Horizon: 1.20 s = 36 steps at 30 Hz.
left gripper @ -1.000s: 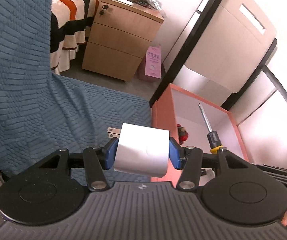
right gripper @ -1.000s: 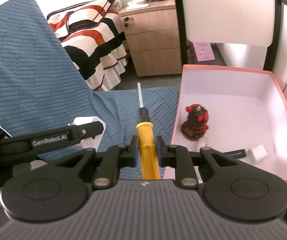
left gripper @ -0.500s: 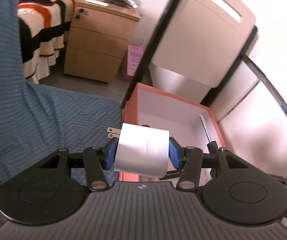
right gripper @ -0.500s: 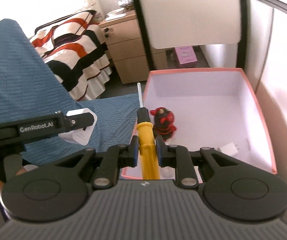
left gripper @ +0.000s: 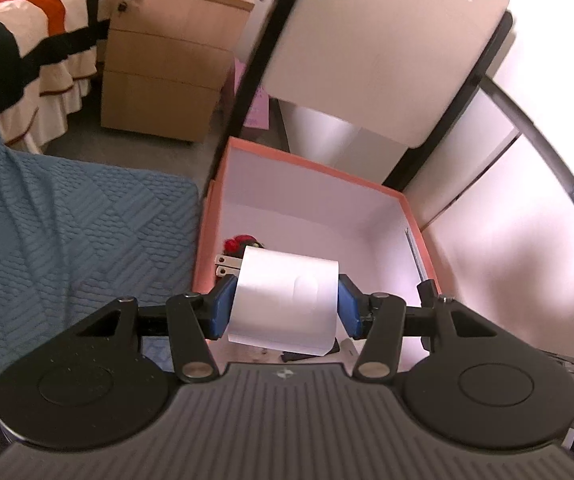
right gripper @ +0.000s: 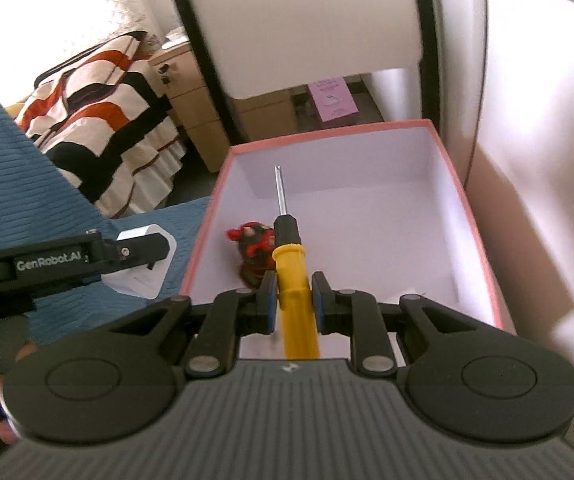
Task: Organize rigid objects
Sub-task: 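Lower the charger plug and screwdriver into the pink box with both grippers, then open both grippers to release the charger plug and screwdriver in the box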
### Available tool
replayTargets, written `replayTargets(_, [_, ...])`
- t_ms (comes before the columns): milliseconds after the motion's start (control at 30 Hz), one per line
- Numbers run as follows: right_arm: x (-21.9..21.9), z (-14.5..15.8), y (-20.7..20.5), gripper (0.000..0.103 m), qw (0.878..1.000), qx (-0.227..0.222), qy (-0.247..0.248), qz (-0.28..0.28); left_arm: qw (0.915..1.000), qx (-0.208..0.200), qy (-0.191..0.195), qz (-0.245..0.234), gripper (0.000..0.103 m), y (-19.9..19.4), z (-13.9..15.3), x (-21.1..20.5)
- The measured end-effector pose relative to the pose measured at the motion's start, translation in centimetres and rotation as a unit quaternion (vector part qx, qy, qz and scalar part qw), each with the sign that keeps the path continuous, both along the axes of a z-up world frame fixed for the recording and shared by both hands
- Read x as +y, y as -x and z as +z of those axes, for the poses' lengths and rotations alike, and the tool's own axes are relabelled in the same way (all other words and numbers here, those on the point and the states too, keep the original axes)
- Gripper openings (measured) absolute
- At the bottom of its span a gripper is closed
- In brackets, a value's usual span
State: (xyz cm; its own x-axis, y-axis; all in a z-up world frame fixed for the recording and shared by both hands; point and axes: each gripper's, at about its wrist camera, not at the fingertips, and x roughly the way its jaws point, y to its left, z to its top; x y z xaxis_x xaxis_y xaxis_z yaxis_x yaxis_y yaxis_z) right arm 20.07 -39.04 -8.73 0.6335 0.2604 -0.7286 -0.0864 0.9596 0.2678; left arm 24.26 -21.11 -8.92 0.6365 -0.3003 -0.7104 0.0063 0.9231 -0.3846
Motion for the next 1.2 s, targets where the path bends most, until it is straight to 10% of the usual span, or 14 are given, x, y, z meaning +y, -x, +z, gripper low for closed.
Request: replayTargets(1200, [-5.9, -10.3, -7.9, 0.022, 0.996, 0.087, -0.002, 0.007, 0.9948, 0.095, -0.027, -0.027, 0.059, -8.6, -10.4, -7.2])
